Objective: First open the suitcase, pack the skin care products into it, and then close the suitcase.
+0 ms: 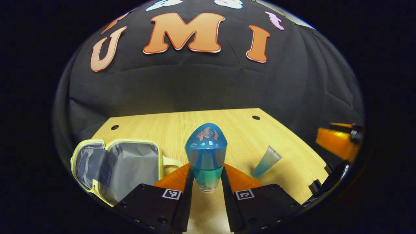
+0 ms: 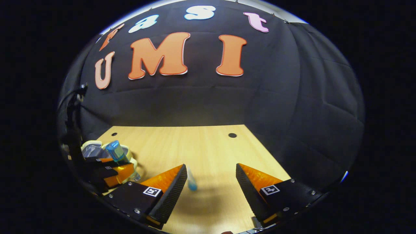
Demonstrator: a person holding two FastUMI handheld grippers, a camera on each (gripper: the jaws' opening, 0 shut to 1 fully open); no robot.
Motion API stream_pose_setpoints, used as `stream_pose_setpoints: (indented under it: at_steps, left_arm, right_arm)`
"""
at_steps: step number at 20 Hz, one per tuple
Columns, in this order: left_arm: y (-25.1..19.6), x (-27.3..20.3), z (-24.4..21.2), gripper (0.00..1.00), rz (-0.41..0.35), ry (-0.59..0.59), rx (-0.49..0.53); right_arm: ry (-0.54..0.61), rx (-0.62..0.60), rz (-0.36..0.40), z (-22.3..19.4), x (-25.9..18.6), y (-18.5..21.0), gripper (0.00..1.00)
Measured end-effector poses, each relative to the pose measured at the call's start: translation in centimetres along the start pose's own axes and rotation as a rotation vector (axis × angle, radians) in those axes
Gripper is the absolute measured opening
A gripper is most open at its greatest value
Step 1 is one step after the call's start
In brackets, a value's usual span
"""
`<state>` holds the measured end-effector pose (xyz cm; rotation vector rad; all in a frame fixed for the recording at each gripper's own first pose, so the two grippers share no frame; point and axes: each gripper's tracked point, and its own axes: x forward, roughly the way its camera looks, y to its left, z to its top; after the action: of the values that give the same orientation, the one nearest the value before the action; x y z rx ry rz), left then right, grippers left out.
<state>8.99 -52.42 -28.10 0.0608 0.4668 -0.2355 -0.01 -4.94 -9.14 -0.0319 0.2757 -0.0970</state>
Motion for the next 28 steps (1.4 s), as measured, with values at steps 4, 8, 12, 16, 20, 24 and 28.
stream_pose_setpoints:
  at_steps: [4,8,12,16,20,24,28]
  left_arm:
    - [2.0,-4.0,2.4,0.46,0.008,-0.023,-0.015]
    - [4.6,-7.3,3.4,0.46,0.050,-0.042,-0.030]
    - [7.9,-9.6,3.3,0.46,0.120,-0.035,-0.058]
    - [12.1,-12.1,2.4,0.46,0.215,-0.003,-0.057]
    - [15.0,-13.2,1.1,0.46,0.266,0.028,-0.089]
    - [15.9,-13.5,1.1,0.46,0.278,0.035,-0.091]
    - [16.1,-13.2,1.0,0.46,0.252,0.054,-0.096]
  right_arm:
    - [0.041,-0.056,0.054,-2.0,2.6,2.5,0.96]
    - [0.142,-0.071,0.109,-5.9,5.9,4.2,0.97]
    - [0.234,-0.087,0.148,-10.2,9.0,4.9,0.97]
    - [0.287,-0.086,0.127,-12.9,11.7,4.5,0.95]
    - [0.301,-0.065,0.128,-14.1,13.0,5.0,0.83]
    - [0.312,-0.077,0.110,-15.0,13.2,4.5,0.56]
    - [0.322,-0.068,0.139,-14.4,11.9,4.7,0.41]
